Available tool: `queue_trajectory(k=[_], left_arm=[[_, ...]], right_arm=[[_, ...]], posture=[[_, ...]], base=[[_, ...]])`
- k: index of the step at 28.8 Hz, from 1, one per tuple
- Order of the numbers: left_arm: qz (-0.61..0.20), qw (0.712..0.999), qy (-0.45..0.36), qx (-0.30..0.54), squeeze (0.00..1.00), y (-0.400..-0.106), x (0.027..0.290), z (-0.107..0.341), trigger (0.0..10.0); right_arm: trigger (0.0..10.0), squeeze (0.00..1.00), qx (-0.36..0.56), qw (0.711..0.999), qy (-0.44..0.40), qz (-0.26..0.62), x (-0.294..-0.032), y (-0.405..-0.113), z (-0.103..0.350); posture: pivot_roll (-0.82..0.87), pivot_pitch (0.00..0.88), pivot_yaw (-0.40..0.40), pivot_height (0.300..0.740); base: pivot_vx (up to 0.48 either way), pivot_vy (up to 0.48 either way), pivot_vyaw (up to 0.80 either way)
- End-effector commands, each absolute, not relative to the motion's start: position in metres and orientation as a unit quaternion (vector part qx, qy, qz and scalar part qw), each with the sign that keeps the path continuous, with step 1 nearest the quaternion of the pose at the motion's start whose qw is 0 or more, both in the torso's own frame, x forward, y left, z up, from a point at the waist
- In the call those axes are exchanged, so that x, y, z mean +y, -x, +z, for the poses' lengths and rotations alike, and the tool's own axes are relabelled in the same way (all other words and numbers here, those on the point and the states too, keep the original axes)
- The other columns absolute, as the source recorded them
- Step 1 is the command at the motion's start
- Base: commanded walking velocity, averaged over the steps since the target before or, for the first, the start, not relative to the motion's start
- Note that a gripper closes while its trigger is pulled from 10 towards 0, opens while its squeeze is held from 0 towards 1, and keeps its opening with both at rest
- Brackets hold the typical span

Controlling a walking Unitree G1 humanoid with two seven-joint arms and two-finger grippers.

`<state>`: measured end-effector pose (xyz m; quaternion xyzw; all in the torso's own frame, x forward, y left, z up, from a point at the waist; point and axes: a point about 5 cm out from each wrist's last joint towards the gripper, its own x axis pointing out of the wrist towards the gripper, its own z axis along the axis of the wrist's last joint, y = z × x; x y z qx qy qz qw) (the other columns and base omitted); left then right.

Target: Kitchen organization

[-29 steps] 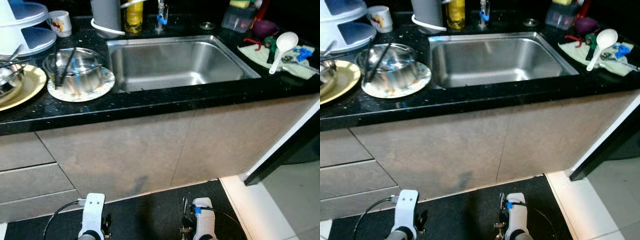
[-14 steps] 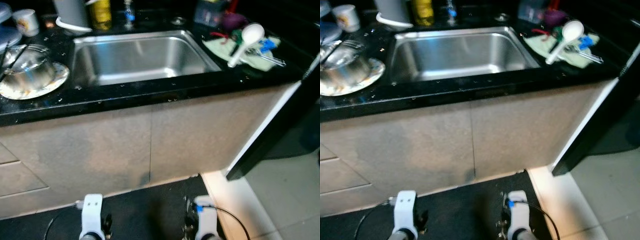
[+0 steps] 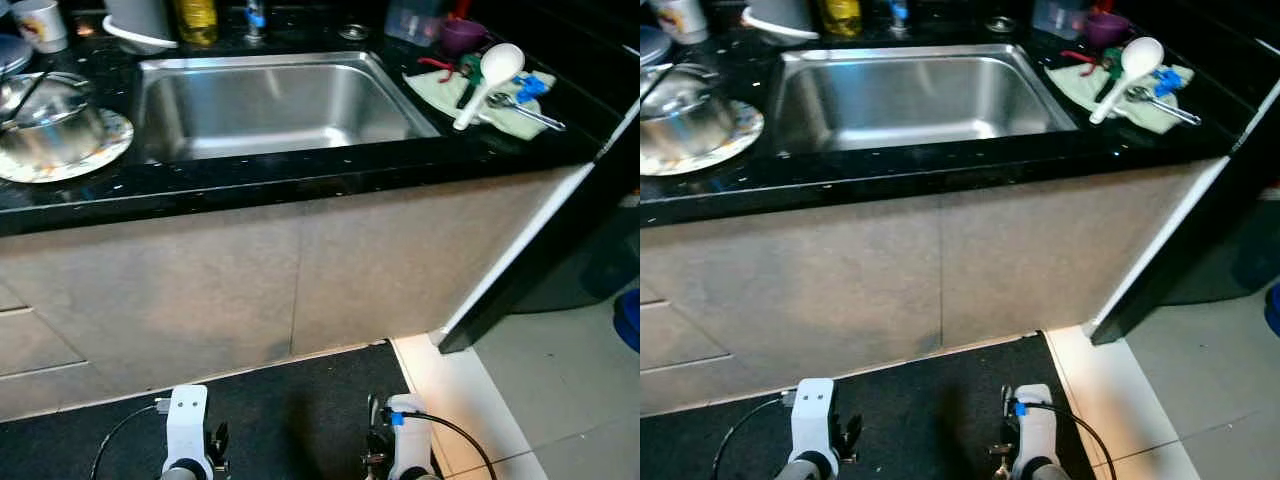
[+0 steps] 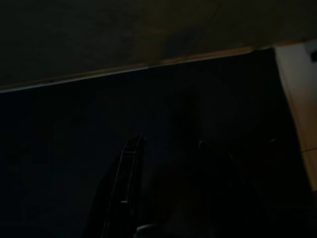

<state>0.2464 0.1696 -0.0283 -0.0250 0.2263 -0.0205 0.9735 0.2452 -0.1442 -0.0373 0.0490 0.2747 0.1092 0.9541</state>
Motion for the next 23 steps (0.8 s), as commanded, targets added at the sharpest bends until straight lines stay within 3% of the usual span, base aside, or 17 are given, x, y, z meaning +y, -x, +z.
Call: queue_trajectory(k=[1,13,17,23], left_arm=[[-0.038,0.967,0.001,0.252,0.0,-0.234,0.166,-0.039,10.0],[-0.071,0.972,-0.038,0.221,0.0,-0.243,0.149,-0.029,10.0],[-0.06,0.985,-0.036,0.16,0.0,-0.255,0.152,-0.01,10.0],[-0.018,0.991,-0.005,0.134,0.0,-0.256,0.158,0.004,10.0]], right_arm=[[10.0,0.0,0.293,0.95,-0.048,0.099,-0.151,-0.236,-0.045],[10.0,0.0,0.268,0.956,-0.06,0.101,-0.151,-0.241,-0.038],[10.0,0.0,0.212,0.968,-0.08,0.11,-0.151,-0.255,-0.021],[10.0,0.0,0.115,0.977,-0.125,0.132,-0.147,-0.278,0.019]], posture=[[-0.08,0.207,-0.051,0.74],[-0.07,0.195,-0.045,0.74],[-0.07,0.195,-0.041,0.74],[-0.06,0.197,-0.038,0.74]], base=[[0.0,0.0,0.0],[0.0,0.0,0.0],[0.0,0.0,0.0],[0.0,0.0,0.0]])
